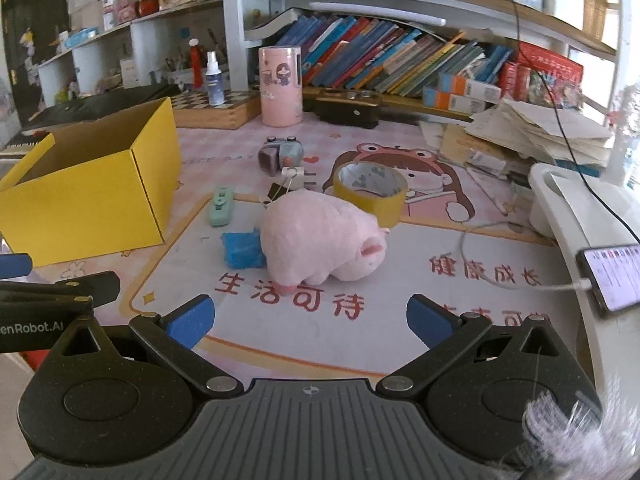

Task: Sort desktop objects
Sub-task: 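Close the right tool on the pink pig while the left tool nears the blue cloth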

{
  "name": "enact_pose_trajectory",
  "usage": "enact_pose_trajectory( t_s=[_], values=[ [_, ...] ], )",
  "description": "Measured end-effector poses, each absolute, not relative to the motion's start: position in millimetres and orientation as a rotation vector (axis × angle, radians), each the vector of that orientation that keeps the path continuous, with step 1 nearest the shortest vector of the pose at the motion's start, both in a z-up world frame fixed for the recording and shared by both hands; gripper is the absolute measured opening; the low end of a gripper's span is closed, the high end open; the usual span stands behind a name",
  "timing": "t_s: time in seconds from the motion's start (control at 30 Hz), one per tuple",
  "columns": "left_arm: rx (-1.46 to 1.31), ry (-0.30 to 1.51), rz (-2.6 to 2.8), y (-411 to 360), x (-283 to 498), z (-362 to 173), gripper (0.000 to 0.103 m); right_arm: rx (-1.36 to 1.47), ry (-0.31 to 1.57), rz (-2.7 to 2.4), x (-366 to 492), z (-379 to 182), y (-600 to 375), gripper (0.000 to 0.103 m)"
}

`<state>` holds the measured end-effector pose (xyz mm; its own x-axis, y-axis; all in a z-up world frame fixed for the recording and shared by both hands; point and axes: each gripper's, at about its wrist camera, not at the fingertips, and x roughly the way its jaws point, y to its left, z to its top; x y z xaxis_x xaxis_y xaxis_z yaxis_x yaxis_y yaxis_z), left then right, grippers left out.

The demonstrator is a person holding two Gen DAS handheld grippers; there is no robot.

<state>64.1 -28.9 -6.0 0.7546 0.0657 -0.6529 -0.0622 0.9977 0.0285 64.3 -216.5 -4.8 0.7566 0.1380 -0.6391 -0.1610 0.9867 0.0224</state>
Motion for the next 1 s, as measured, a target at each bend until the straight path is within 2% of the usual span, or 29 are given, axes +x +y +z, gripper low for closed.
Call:
enact_pose_trajectory(
  t_s=[1.0],
  values=[
    [-0.128, 0.739, 0.367, -57, 93, -11, 0.103, -0.234, 0.742, 0.435, 163, -28, -231, 0.099]
  ],
)
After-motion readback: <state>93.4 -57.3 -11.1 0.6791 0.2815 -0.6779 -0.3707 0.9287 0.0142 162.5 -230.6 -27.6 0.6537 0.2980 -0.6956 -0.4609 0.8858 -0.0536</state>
